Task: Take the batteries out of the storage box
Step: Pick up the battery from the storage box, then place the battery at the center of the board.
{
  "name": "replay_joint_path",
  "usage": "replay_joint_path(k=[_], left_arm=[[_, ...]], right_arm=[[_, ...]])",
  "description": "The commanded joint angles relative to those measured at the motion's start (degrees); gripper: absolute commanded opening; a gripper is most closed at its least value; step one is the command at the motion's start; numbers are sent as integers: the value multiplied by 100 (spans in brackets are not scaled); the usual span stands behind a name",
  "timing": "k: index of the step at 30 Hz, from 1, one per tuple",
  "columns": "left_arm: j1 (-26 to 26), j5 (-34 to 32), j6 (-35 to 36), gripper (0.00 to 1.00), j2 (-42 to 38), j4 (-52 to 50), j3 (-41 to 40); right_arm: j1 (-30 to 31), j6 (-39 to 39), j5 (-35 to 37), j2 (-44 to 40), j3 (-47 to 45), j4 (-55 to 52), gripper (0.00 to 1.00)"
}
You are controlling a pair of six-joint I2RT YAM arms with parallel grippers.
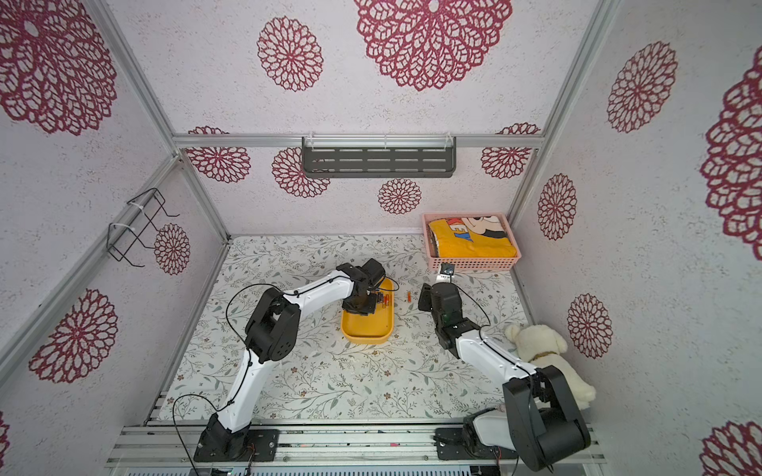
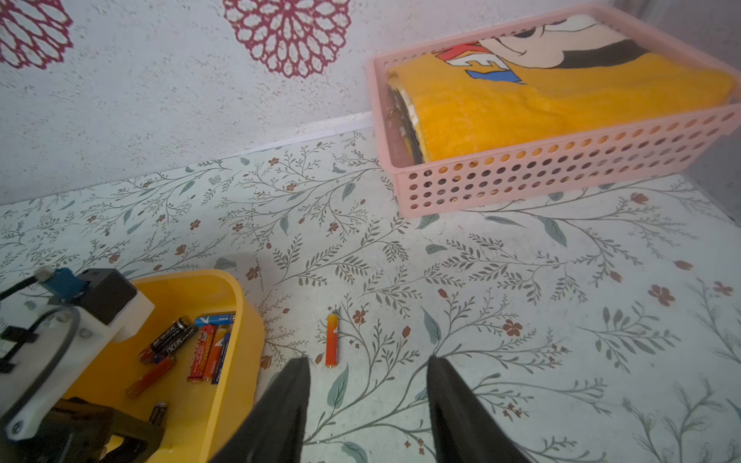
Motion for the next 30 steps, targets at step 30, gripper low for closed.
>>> replay_joint_path(k=[30], left_arm=[[1737,179,507,1,-1395,877,-1141]], right_arm=[[1126,-692,-1633,792,1281,-24,62]])
